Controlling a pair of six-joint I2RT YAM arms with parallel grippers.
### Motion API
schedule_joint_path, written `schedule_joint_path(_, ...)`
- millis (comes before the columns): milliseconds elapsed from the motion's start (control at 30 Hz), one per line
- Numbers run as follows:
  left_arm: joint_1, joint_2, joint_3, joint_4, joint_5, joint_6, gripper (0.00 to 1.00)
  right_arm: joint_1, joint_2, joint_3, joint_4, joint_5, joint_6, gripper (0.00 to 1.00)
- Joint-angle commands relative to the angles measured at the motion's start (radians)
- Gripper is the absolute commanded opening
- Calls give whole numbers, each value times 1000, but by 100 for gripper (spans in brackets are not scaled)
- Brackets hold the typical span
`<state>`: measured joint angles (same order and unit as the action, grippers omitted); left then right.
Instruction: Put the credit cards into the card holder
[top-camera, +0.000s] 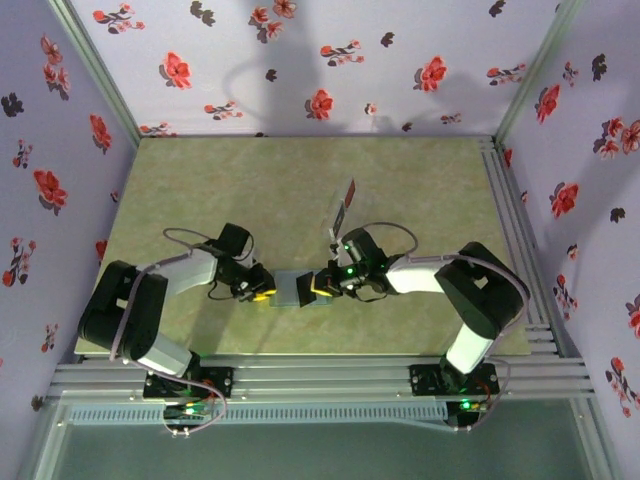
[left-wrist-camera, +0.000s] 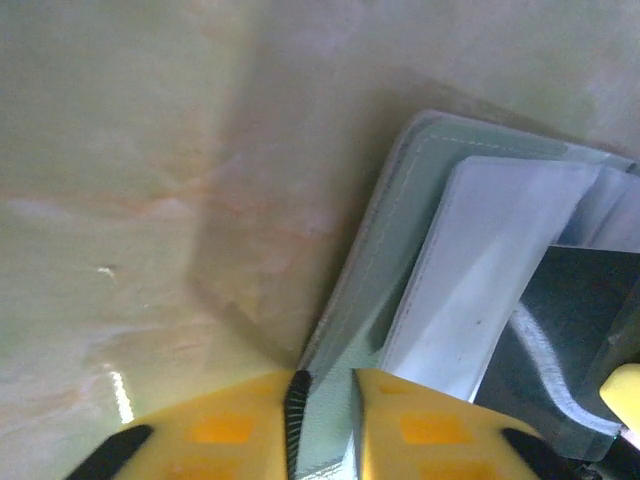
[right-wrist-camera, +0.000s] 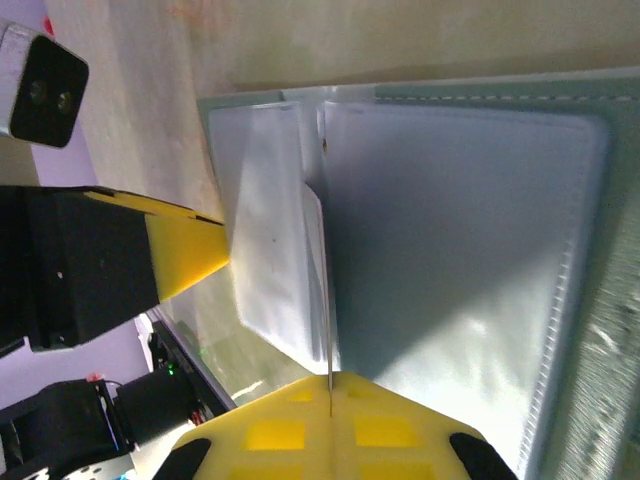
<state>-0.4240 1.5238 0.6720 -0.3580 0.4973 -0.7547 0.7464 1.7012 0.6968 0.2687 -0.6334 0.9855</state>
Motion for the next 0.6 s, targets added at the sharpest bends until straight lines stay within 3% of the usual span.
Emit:
schedule_joint_path(0,2,37,-20,21,15,27,19,5,47,-24,93,-7,65,0)
schedule_joint_path(567,8,67,-8,-8,12,74,7,-4,100,5,131,3,38,6)
